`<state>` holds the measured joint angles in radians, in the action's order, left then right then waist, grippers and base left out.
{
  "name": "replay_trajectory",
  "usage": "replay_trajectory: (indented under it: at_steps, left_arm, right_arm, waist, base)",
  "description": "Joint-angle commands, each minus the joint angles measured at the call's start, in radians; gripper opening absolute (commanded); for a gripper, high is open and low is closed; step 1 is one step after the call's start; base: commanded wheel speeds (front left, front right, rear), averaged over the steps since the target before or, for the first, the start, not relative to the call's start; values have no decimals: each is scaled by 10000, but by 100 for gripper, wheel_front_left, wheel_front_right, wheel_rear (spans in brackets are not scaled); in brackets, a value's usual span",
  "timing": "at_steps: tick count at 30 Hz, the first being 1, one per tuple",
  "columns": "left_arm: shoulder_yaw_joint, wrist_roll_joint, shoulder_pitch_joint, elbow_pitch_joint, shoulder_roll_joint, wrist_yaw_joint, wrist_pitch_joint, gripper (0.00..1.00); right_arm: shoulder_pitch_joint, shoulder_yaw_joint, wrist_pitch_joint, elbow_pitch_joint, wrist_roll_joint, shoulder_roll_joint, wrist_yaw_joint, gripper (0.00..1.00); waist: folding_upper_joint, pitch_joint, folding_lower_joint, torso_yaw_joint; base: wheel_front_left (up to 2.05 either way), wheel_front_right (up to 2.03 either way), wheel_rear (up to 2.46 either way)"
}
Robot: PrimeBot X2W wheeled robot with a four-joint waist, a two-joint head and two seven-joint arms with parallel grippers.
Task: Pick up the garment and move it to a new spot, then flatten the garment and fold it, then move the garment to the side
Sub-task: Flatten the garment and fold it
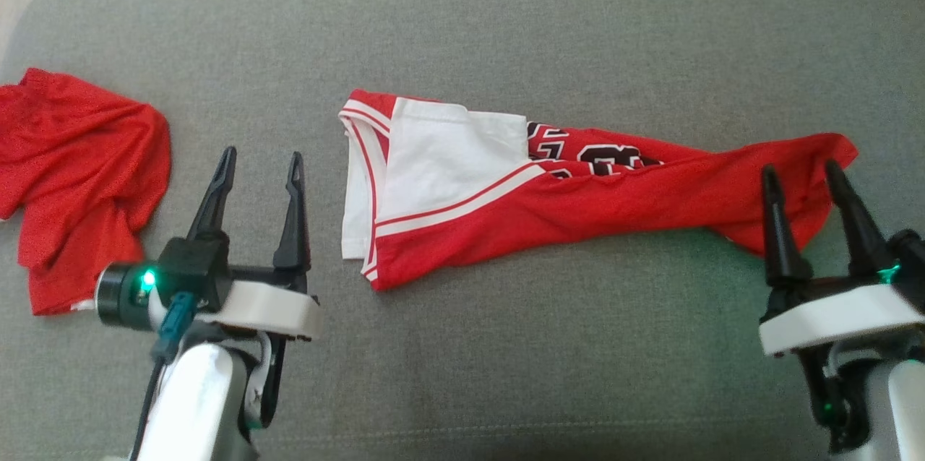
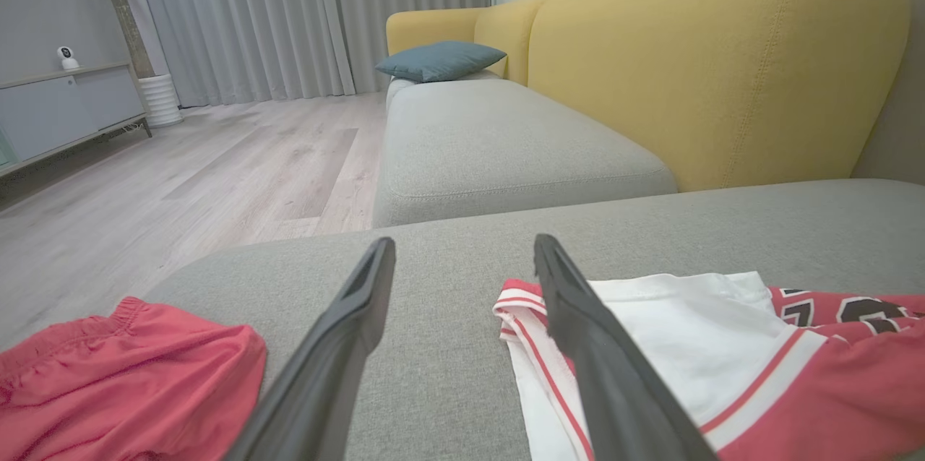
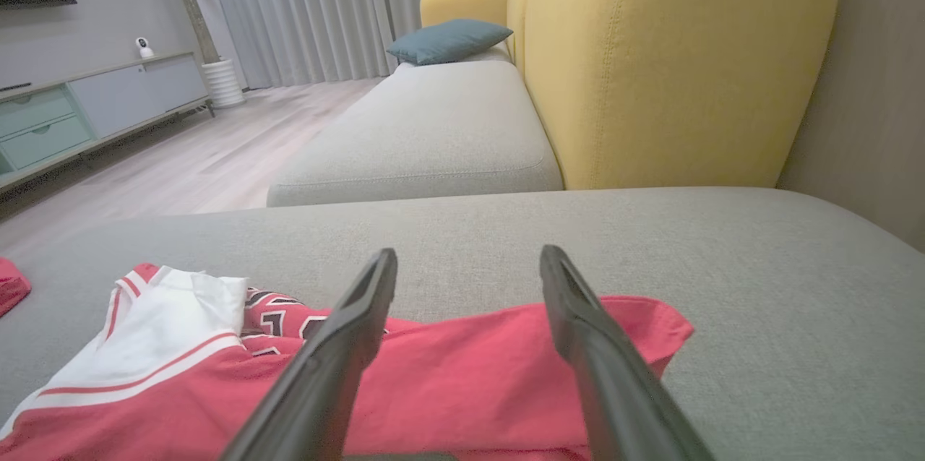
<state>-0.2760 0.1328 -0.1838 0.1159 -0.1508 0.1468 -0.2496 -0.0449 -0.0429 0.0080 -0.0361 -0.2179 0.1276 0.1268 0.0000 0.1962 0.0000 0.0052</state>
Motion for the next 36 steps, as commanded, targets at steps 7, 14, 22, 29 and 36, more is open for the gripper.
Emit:
replay_trajectory:
  at_steps: [7, 14, 22, 29, 36]
  left_arm:
    - [482, -121, 100, -333, -76, 56, -122, 100]
    - [506, -151, 186, -290, -72, 51, -122, 100]
    - [415, -212, 6, -240, -52, -45, -122, 100]
    - [-400, -63, -1765, 555, 265, -963, 997, 100]
    - [-746, 667, -3902, 2349, 687, -1680, 3066, 100]
  right_arm:
    - [405, 604, 278, -1016, 50, -224, 39, 100]
    - [560, 563, 406, -1231, 107, -345, 39, 100]
    - [562, 540, 465, -1321, 115, -389, 39, 100]
    - [289, 658, 587, -1381, 70, -328, 39, 100]
    - [-142, 863, 547, -1254, -63, -247, 39, 100]
  waist:
    - [0, -308, 0, -20]
    - [0, -343, 0, -42]
    - [0, -238, 0, -54]
    - [0, 402, 0, -178]
    - [0, 1214, 0, -593]
  base:
    - [0, 0, 0]
    - [0, 0, 0]
    - [0, 0, 0]
    - [0, 0, 0]
    - [0, 0, 0]
